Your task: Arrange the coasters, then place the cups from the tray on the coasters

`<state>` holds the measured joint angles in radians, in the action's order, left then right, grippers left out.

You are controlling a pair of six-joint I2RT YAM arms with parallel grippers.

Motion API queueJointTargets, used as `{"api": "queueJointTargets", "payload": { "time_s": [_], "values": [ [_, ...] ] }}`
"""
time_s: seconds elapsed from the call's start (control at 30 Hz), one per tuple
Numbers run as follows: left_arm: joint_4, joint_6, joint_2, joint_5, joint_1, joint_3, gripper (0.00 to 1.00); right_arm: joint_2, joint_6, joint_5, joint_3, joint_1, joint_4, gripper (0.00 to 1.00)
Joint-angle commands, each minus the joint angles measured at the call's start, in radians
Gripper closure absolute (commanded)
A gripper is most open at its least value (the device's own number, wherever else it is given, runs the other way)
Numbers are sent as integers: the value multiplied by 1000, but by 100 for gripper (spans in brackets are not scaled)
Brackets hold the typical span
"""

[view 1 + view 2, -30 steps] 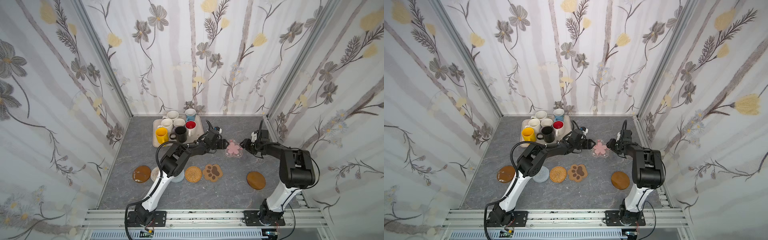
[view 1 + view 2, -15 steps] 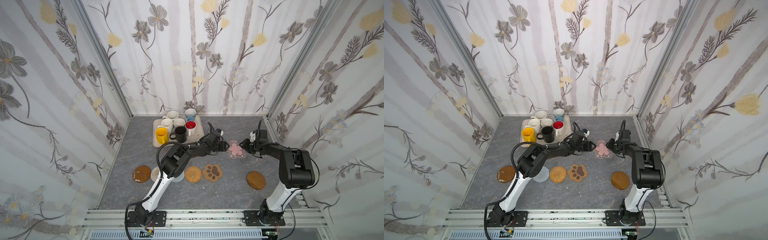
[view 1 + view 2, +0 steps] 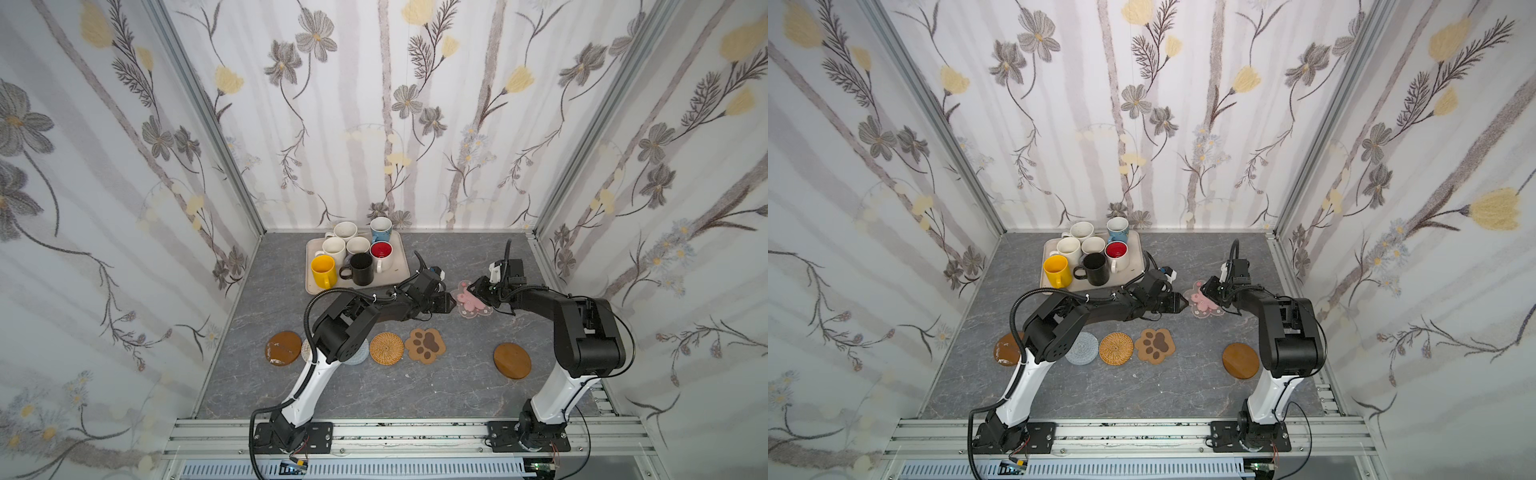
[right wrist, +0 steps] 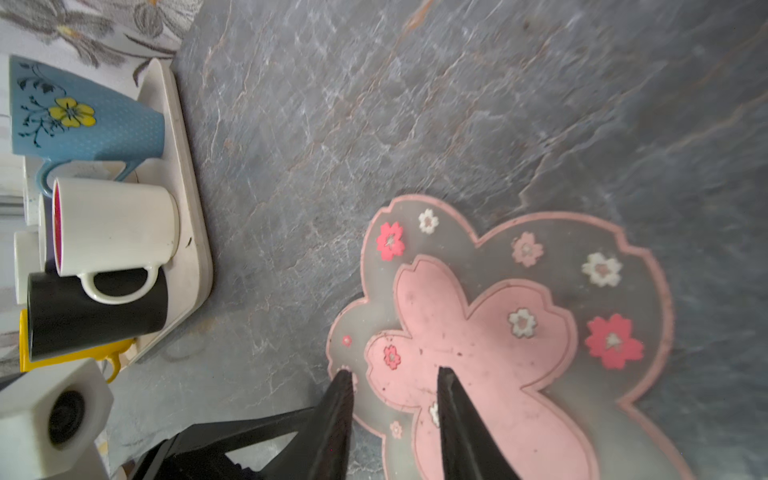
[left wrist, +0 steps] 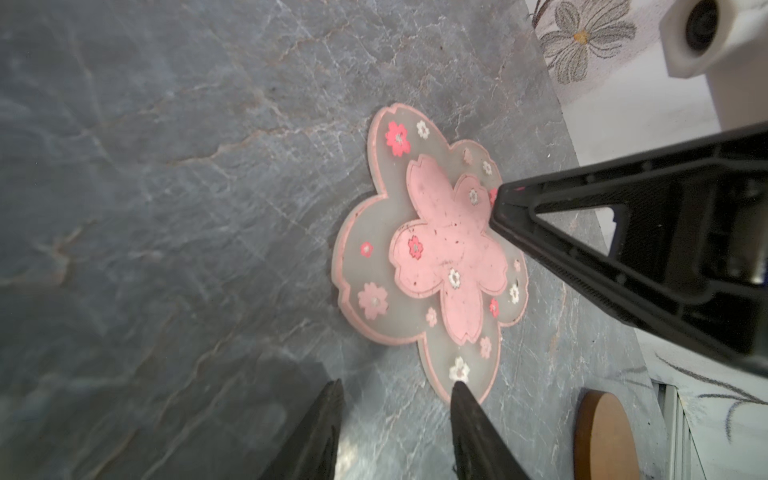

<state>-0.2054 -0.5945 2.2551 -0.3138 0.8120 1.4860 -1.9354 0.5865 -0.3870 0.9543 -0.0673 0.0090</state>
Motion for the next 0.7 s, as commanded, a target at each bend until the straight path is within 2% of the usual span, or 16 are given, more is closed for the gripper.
{"api": "queueJointTargets", "payload": {
  "time_s": [0.0,0.2,0.67],
  "values": [
    [-16,15,-86,56,0,-47,54,22,14,9,-27,-20,38,64],
    [-17,25,-229,83,-1,-126,54,45,-5,43,-68,-43,20,64],
    [-17,44,-463,162,0,-296,53,75,-15,97,-146,-109,14,65]
  ]
}}
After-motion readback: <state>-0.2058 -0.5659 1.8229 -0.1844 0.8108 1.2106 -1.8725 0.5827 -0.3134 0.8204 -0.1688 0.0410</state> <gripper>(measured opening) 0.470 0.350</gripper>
